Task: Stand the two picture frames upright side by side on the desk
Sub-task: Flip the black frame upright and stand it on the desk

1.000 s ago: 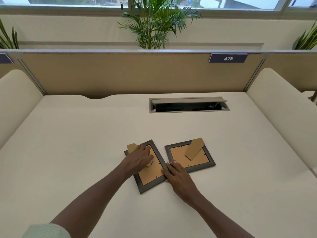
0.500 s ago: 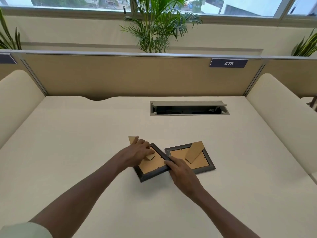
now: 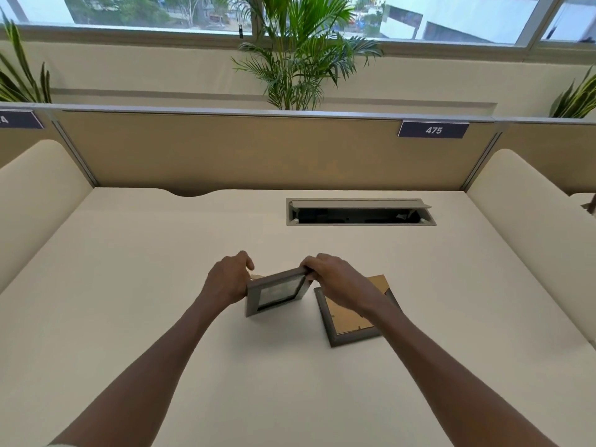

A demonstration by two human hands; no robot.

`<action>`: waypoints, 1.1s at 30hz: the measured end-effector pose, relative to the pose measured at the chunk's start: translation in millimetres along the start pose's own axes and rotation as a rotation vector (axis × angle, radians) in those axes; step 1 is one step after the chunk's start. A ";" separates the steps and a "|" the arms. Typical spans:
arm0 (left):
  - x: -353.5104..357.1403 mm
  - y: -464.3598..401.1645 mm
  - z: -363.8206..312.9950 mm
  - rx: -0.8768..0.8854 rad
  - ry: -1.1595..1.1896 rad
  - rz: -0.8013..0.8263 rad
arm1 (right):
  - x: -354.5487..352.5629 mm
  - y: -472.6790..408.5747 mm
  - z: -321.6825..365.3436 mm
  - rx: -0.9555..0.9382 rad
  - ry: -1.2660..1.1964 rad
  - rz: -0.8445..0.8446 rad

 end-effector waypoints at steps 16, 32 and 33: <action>44.5 40.9 13.9 -0.327 1.216 0.038 | 7.9 -40.6 1.0 0.125 -0.202 -0.061; 25.2 32.2 24.7 -0.341 1.177 0.061 | 48.7 -29.0 22.2 0.311 -0.367 0.067; 25.0 31.0 26.0 -0.351 1.181 0.050 | 51.9 -28.2 22.8 0.320 -0.357 0.096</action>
Point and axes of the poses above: each hand's wrist, its own y-axis away from the middle knuckle, its own x-axis out of the palm, z = x × y, the point moved 4 cm from there along -y, towards the middle knuckle, and after that the axes turned 4 degrees about -y, right-handed, at the moved point
